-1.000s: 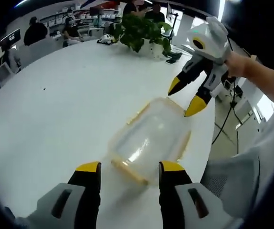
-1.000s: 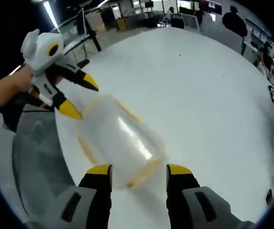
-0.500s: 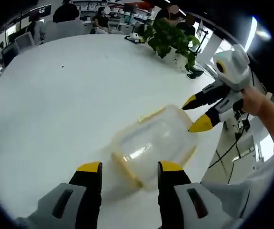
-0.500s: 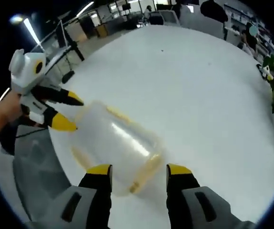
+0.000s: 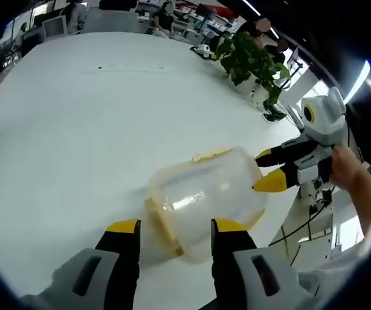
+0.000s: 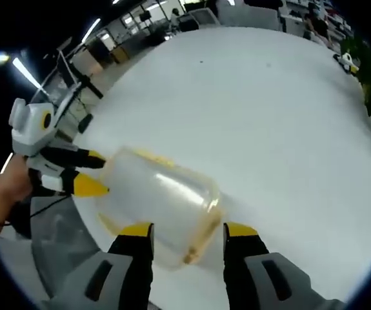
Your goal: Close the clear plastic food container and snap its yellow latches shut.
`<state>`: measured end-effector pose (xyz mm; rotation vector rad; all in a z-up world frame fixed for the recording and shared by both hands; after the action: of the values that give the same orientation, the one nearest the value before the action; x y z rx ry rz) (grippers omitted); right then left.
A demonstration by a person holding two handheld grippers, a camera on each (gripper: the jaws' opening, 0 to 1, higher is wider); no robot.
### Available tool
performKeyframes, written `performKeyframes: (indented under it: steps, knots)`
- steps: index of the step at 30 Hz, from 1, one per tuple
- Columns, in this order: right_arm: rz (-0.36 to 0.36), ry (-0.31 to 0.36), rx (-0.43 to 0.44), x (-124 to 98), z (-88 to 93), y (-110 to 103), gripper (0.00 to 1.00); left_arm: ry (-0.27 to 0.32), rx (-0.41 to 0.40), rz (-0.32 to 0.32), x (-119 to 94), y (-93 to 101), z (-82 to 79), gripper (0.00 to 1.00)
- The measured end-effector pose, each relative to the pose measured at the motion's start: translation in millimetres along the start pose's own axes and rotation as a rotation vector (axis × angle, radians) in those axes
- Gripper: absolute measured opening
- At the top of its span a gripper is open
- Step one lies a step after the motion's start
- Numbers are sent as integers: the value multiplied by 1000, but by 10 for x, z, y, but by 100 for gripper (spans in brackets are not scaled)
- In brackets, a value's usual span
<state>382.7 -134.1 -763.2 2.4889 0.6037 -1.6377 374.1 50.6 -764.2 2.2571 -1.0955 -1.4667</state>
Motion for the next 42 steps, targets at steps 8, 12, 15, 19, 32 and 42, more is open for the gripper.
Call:
performKeyframes:
  steps: [8, 12, 15, 19, 32, 42]
  knots:
    - [-23, -11, 49, 23, 12, -16, 39, -5, -37, 22, 19, 41, 10, 36]
    - [-25, -18, 53, 25, 11, -32, 38, -15, -27, 18, 26, 54, 6, 33]
    - [-36, -20, 46, 33, 12, -28, 36, -15, -34, 20, 36, 50, 12, 32]
    - [-59, -34, 60, 44, 28, -32, 32, 1, -36, 21, 86, 73, 13, 28]
    - [-32, -30, 83, 16, 53, -70, 35, -24, -18, 42, 45, 30, -8, 29]
    - [-2, 4, 117, 0, 80, -97, 37, -28, 6, 50, 44, 26, -24, 31]
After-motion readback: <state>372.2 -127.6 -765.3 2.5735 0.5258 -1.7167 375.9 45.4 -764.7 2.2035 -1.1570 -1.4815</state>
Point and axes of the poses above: the point that each gripper's makers call its tool centre point, and the gripper's own axes: x roughly forward along the fingers, y roughly to its right, z roughly out of its underside, the point moved 4 cm from there along -x, roughly backward along the fingers, and after that the axes turned 14 degrees about z, right-handed, at the moved point
